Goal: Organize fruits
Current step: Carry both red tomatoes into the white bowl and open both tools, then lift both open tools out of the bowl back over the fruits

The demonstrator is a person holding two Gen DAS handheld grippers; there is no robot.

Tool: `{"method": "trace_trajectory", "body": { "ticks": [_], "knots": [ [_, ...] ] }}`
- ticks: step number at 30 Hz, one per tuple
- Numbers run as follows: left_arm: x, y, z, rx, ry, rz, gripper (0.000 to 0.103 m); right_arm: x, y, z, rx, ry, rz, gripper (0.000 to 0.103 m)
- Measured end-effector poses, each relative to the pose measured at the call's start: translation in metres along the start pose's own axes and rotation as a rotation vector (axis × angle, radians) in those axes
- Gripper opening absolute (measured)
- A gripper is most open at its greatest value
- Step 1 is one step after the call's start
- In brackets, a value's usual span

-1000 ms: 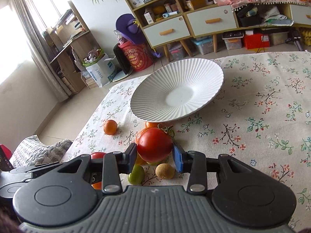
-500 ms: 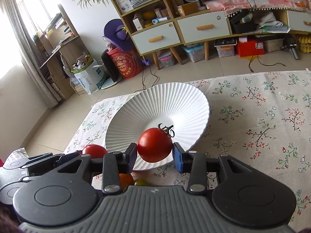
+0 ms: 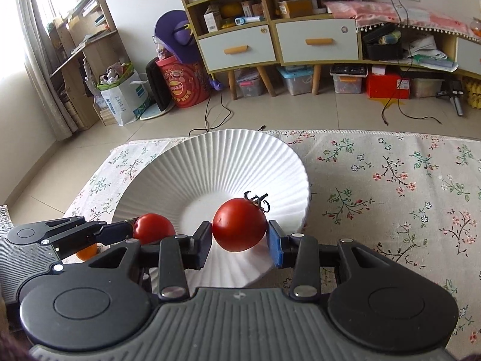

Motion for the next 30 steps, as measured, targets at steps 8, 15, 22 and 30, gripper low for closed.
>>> {"method": "trace_trajectory", "body": {
  "ticks": [8,15,22,30],
  "knots": [
    [-0.002,-0.006,0.002,-0.013,-0.012,-0.007,0.035,-0.004,-0.004,0.002,-0.008,0.04,-0.002,0.036],
    [-0.001,-0.011,0.0,-0.022,-0.022,0.0,0.035,-0.005,-0.007,0.005,-0.007,0.07,0.002,0.035],
    [-0.002,-0.009,-0.002,-0.02,-0.027,0.0,0.036,-0.008,-0.006,0.002,-0.012,0.056,-0.004,0.035],
    [-0.005,0.005,0.002,0.001,-0.004,0.022,0.057,-0.009,0.008,0.004,-0.025,0.038,-0.021,0.053]
  ]
}}
Point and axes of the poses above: each gripper's, at about its wrist camera, not at the fingertips, and y roughly against the way its jaws point, z to its left, x to its underside, the point moved 6 cm from there along -y, roughly the way its jaws point
